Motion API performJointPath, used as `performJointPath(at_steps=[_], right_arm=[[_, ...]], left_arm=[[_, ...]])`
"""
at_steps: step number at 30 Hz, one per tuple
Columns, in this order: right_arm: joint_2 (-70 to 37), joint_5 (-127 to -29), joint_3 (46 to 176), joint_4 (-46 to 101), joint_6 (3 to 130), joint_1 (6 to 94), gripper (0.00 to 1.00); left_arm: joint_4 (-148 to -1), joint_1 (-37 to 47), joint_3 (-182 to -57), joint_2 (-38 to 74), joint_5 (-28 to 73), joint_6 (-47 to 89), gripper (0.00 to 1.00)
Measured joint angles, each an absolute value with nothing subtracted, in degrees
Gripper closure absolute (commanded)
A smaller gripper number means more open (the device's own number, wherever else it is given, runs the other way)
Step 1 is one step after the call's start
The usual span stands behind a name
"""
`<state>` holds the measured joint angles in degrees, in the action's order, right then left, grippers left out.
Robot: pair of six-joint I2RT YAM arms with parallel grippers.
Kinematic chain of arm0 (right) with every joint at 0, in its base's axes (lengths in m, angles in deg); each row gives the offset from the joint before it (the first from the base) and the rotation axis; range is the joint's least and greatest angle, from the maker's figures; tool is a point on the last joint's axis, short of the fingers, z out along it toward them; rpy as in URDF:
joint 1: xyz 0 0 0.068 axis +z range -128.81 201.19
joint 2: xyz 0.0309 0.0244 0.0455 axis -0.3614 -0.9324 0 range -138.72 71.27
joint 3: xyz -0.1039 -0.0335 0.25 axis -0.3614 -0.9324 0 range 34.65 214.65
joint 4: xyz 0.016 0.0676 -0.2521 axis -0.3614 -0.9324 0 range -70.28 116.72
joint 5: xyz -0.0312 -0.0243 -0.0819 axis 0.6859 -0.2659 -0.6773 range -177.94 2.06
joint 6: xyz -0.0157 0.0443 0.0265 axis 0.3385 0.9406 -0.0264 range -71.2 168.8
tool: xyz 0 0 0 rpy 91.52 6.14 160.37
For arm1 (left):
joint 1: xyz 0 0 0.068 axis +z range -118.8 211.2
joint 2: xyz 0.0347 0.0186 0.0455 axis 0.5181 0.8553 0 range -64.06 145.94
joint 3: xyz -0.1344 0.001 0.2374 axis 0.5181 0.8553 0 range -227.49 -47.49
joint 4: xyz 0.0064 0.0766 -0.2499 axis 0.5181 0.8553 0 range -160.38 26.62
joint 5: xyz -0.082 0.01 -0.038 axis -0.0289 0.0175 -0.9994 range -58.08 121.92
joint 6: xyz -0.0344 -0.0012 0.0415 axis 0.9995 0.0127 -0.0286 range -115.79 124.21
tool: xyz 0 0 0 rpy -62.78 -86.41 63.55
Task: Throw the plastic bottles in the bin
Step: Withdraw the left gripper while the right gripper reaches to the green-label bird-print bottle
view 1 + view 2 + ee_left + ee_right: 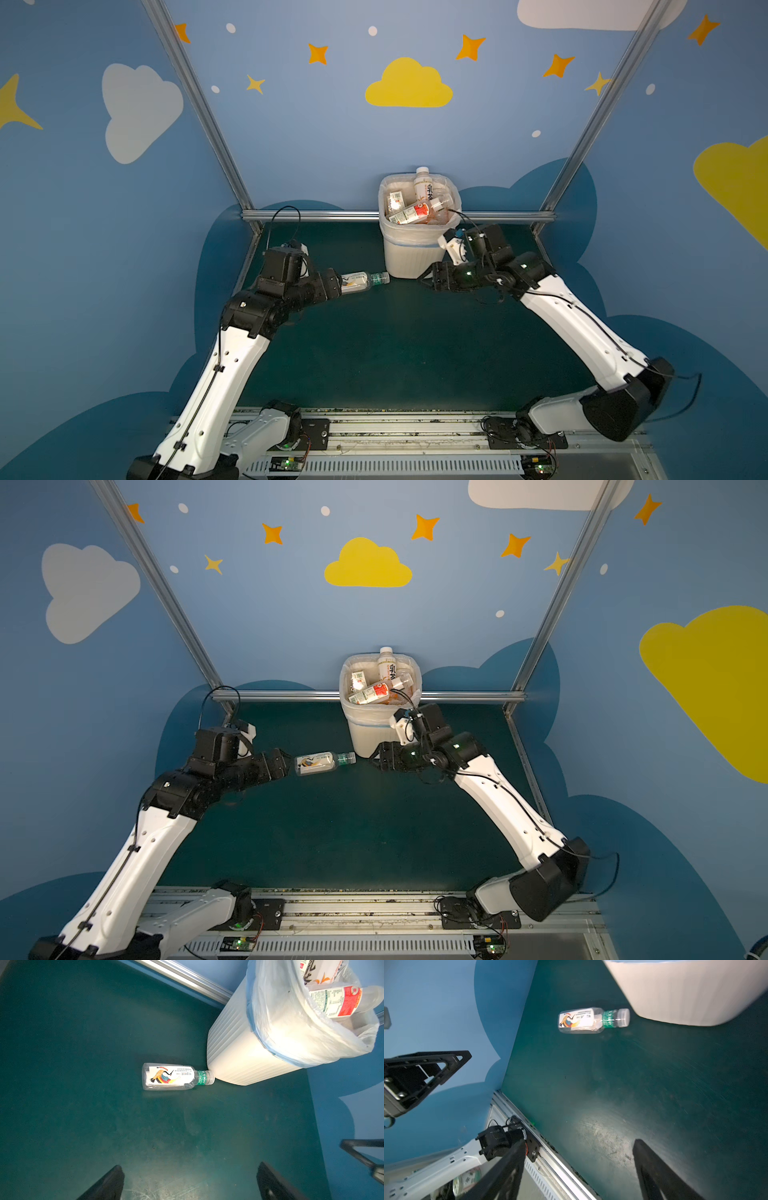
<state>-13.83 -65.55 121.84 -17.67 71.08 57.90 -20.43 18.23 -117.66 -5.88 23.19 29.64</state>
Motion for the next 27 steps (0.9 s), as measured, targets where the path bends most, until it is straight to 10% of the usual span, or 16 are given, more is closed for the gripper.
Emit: performJointPath(at_steps=[21,27], right_arm=[[-70.1,-69.6,182.8,-30.6,32.2,69.1,0.08],[-74.6,-73.0,183.4,-31.2,29.5,68.8,0.03]], left_arm=[[-22.7,37.1,-114.0,-8.3,4.5,36.4,0.0],[-22.7,39.1,-114.0,-8.0,2.4,36.2,0.0]])
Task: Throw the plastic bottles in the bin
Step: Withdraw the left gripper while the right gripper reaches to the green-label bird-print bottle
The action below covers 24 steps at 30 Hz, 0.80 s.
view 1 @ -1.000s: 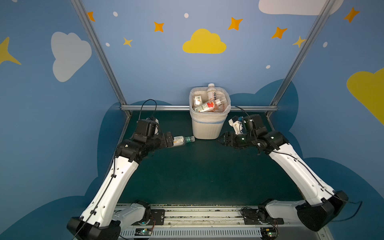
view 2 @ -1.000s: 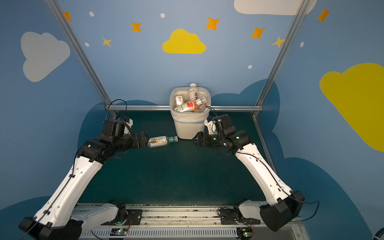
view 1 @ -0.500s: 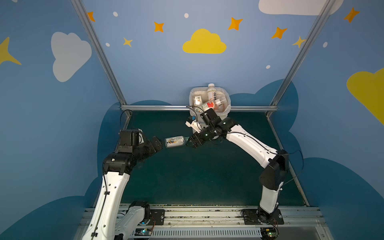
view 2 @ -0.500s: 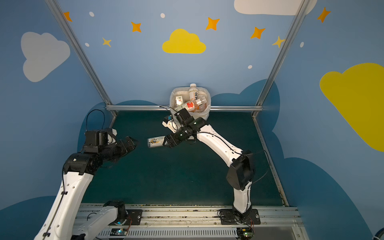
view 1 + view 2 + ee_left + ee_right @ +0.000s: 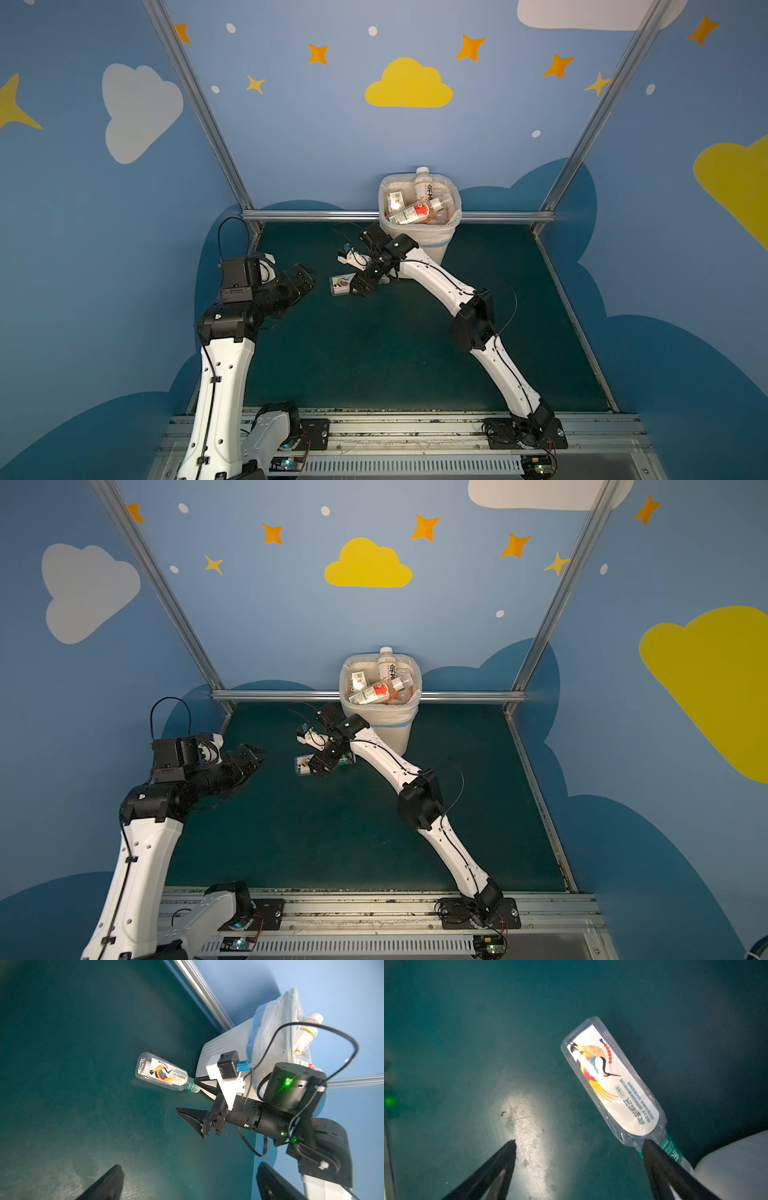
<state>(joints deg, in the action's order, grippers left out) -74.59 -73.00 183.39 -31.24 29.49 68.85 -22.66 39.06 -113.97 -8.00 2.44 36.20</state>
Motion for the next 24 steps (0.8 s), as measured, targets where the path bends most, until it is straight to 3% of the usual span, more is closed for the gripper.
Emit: performJointPath(at_steps=[24], right_arm=[[-83.7,-74.8,186.6,-15.0,26.9,67.3,0.03]], left_arm=[[-21.0,48.5,-119.9,3.0,-6.0,31.2,0.0]])
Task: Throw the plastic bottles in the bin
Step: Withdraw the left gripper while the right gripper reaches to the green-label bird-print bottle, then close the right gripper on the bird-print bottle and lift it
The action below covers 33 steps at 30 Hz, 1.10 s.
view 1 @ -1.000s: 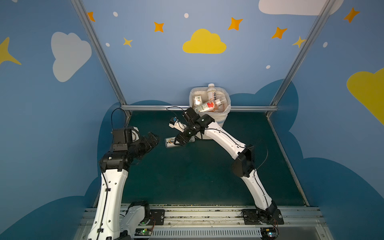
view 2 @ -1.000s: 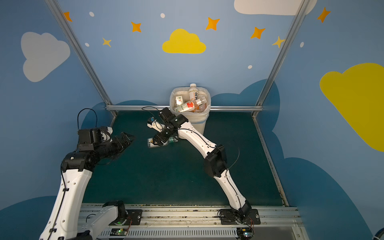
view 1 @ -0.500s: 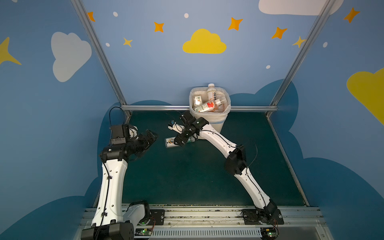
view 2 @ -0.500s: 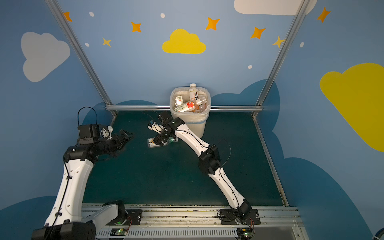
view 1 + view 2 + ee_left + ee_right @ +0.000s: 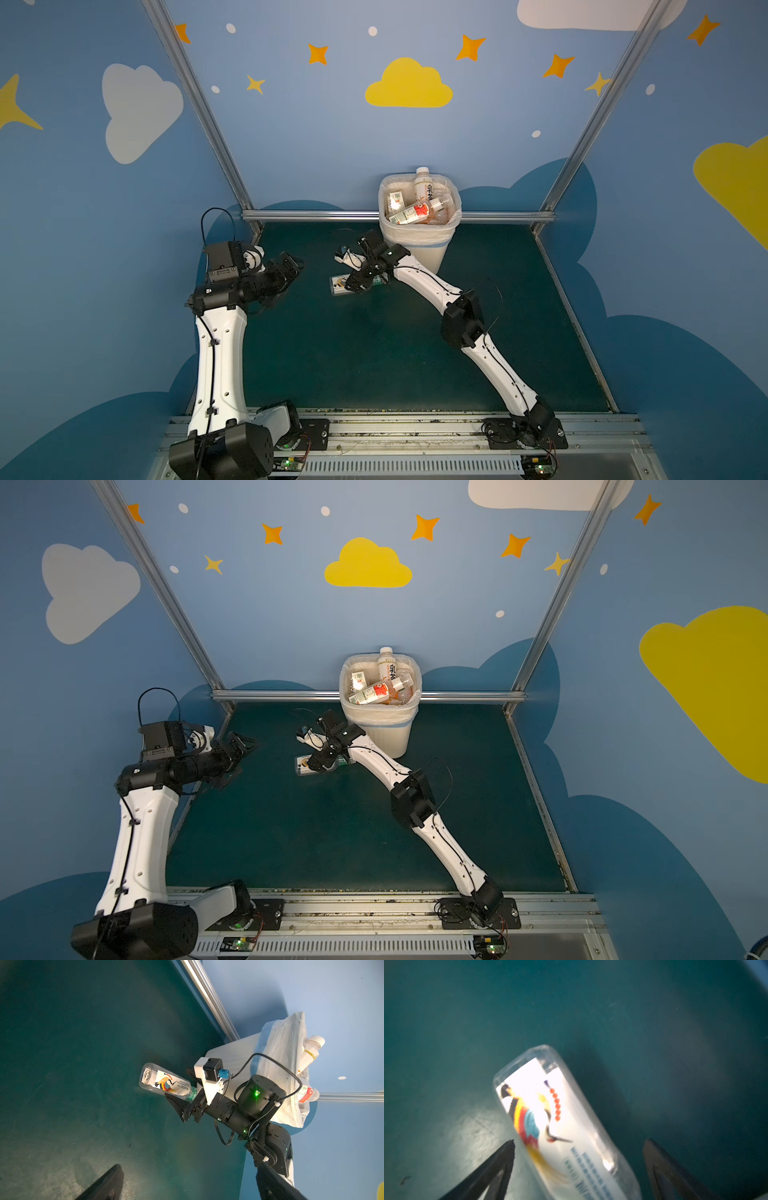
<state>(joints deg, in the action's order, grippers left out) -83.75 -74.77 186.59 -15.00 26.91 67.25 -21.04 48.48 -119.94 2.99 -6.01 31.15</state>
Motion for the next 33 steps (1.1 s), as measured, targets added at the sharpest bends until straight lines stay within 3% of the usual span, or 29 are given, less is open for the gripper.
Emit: performJointPath(at_steps=[20,30,33], right_arm=[[-83.7,-66.9,180.9,-16.3,29.1,64.8,0.07],[-82.8,-73.5,180.9,-20.9,30.1,66.6,0.57],[-81.1,-75.0,180.2,-24.2,31.4,67.1,0.64]], left_arm=[[-21.6,52.4,-121.4,5.3,-8.1,31.2,0.0],[-22.6,52.6,-115.3,3.8,-9.4,30.1,0.0],[-23.4,52.6,-111.7,3.7,-10.1,29.6,0.0]])
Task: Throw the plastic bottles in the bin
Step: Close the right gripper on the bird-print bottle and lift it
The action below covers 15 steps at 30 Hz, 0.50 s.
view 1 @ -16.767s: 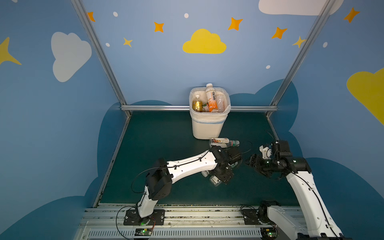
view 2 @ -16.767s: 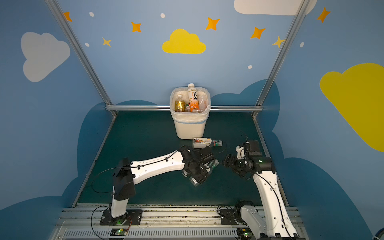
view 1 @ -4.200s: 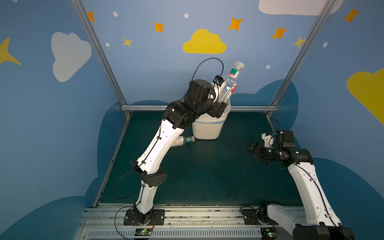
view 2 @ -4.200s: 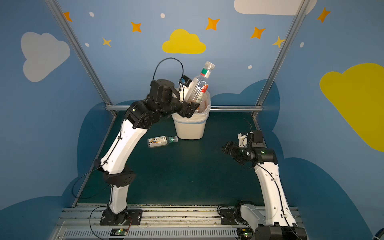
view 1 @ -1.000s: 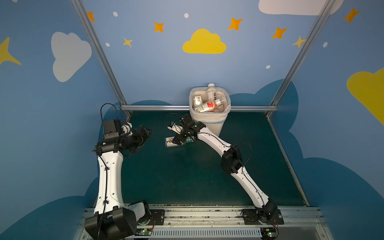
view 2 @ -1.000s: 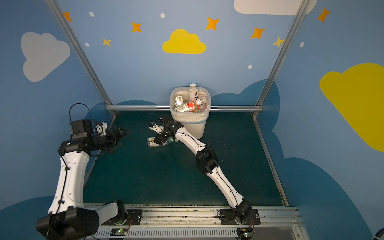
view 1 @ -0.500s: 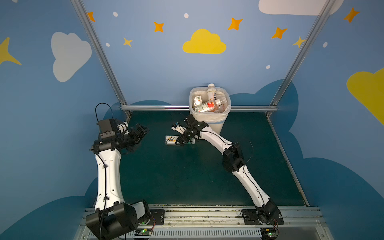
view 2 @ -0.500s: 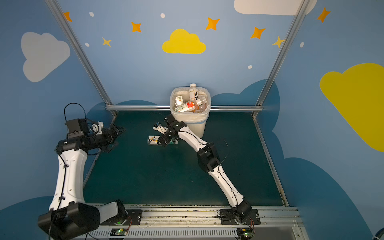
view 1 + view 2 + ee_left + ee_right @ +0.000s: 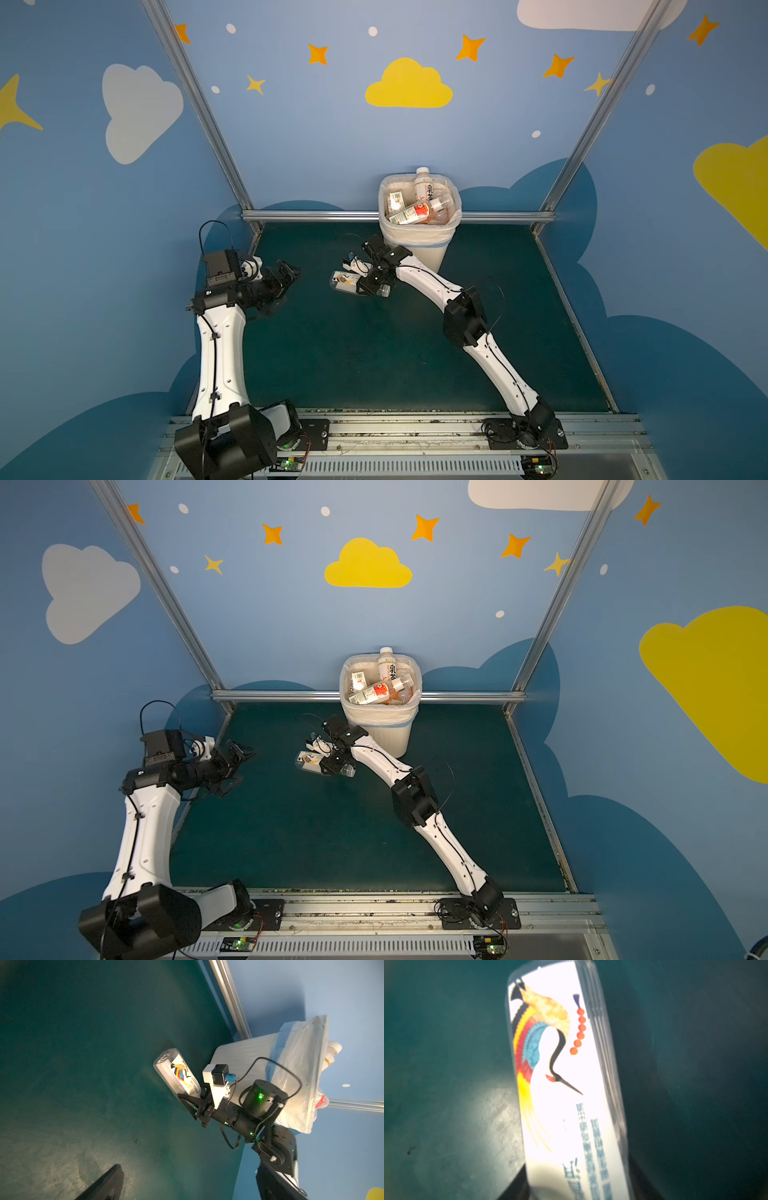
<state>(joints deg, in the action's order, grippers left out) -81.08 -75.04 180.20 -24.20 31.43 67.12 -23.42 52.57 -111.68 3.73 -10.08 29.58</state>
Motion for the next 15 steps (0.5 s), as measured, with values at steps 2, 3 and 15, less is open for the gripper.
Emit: performJointPath(at_steps=[2,3,15], right_arm=[[-78.4,-75.7,176.9,-25.9,32.5,67.3,0.66],[-76.3,-76.0,173.8,-26.2,33.1,67.4,0.66],[-48.1,-78.7,131.9,-24.0,40.9,69.3,0.57]], left_arm=[[-24.0,52.5,-109.9,3.8,-10.3,29.5,0.0],[-24.4,52.2,-109.3,3.8,-10.3,29.4,0.0],[-29.5,43.8,-107.2,5.8,-9.2,28.9,0.0]])
